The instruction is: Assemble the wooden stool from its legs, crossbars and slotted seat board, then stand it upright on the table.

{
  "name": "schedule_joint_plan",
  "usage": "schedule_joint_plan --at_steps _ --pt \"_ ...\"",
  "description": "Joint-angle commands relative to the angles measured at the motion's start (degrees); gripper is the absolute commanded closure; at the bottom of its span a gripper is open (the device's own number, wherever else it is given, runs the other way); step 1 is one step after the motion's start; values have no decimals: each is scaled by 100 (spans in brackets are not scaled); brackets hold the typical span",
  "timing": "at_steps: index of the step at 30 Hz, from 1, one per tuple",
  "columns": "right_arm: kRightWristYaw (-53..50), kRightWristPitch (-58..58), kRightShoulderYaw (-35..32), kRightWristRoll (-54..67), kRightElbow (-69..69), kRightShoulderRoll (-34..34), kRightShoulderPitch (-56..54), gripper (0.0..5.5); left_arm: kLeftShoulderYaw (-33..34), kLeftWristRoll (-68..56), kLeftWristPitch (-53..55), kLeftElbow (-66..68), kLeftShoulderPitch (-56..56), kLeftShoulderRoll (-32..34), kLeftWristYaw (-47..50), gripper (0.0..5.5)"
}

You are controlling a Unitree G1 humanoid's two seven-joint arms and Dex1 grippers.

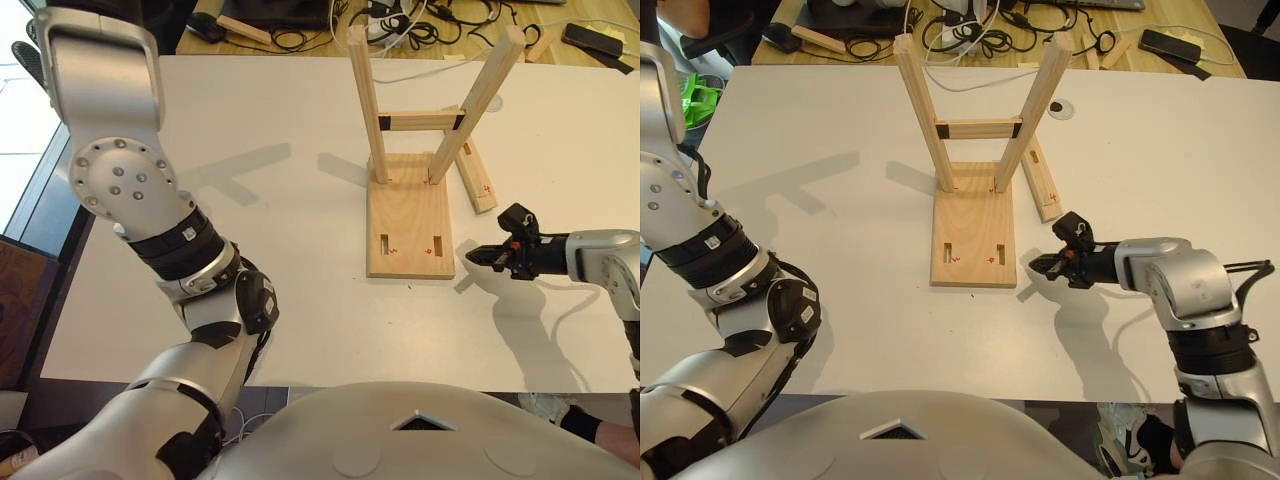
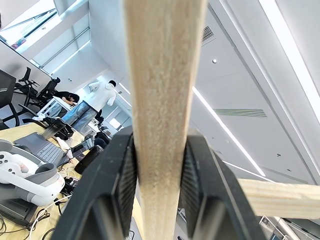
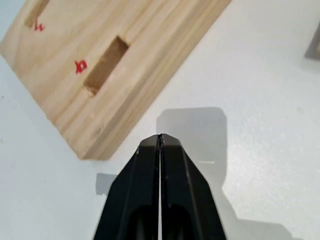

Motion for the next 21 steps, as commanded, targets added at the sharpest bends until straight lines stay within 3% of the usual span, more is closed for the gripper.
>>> schedule_joint_plan --at_steps 1,6,11,21 --pt "-546 1169 -112 241 -211 629 -496 550 -36 22 4 28 -1 117 73 446" --pt "-1073 2051 -186 376 -375 1468 -785 550 7 -88 24 15 92 159 92 446" --pt "-1674 1743 -28 112 0 2195 -1130 550 -14 -174 102 3 151 220 89 446" --pt "-2243 1292 11 -137 276 2545 -1315 550 -601 201 573 -3 485 685 -494 446"
